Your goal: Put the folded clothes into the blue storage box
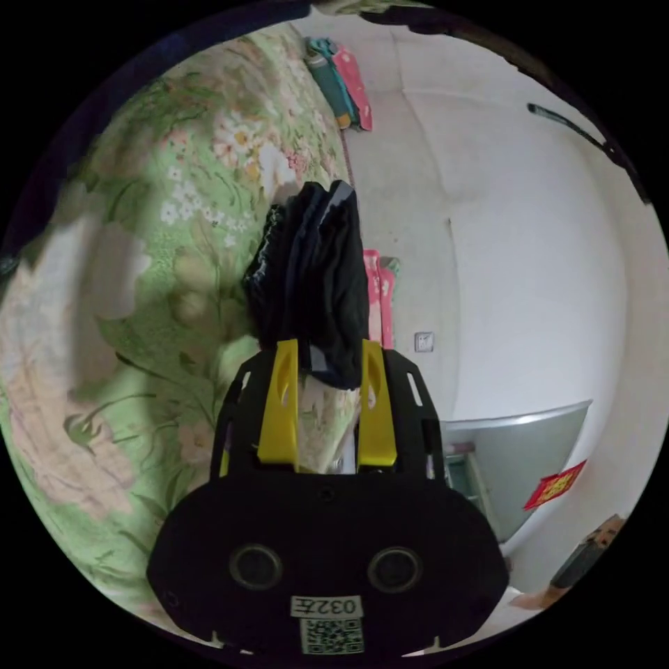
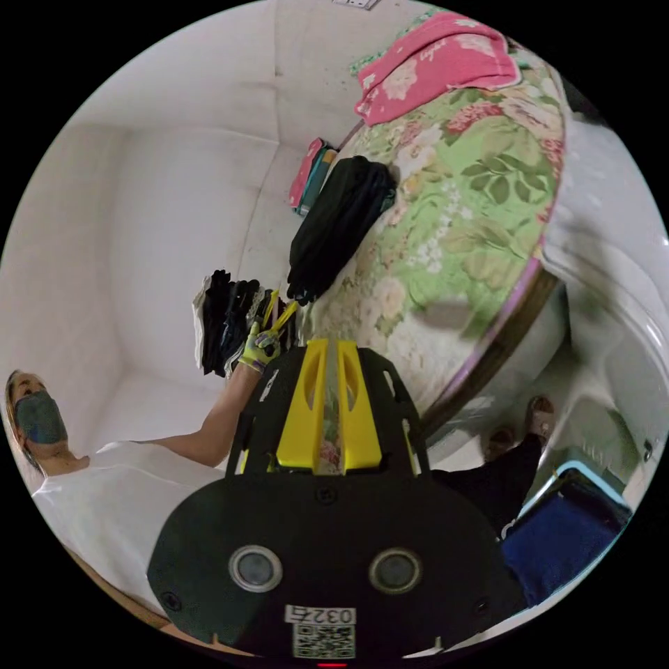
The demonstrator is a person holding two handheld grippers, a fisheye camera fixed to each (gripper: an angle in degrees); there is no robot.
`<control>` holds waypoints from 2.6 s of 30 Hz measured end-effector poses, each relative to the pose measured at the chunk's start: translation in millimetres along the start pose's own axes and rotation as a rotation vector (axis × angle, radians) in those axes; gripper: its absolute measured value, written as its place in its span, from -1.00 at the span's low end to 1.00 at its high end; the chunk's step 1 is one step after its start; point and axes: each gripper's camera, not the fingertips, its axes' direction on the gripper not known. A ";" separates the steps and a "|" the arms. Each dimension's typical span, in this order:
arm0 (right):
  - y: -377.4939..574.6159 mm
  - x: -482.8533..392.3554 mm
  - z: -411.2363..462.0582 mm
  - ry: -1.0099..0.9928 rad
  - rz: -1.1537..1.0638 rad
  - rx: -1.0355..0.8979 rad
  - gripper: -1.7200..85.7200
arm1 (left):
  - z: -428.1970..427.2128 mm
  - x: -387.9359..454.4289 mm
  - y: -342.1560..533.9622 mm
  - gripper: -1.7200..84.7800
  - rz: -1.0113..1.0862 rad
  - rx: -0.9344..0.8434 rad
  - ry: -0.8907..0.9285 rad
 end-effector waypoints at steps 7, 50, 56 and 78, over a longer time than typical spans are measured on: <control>-62.0 -41.2 27.1 -0.057 -0.084 -0.112 -0.90 | -10.5 38.4 -8.9 -0.76 -0.061 0.042 -0.046; -204.5 -227.1 101.2 0.059 -0.374 -0.314 -0.84 | -23.6 191.9 -13.6 -0.95 0.165 -0.101 -0.066; -150.4 -196.9 86.0 -0.025 -0.221 -0.512 -0.84 | -70.3 154.1 73.8 -0.96 0.076 -0.172 -0.038; -84.1 -88.6 105.5 0.042 -0.160 -0.549 -0.77 | -25.3 -24.7 81.9 -0.87 -0.032 -0.171 0.002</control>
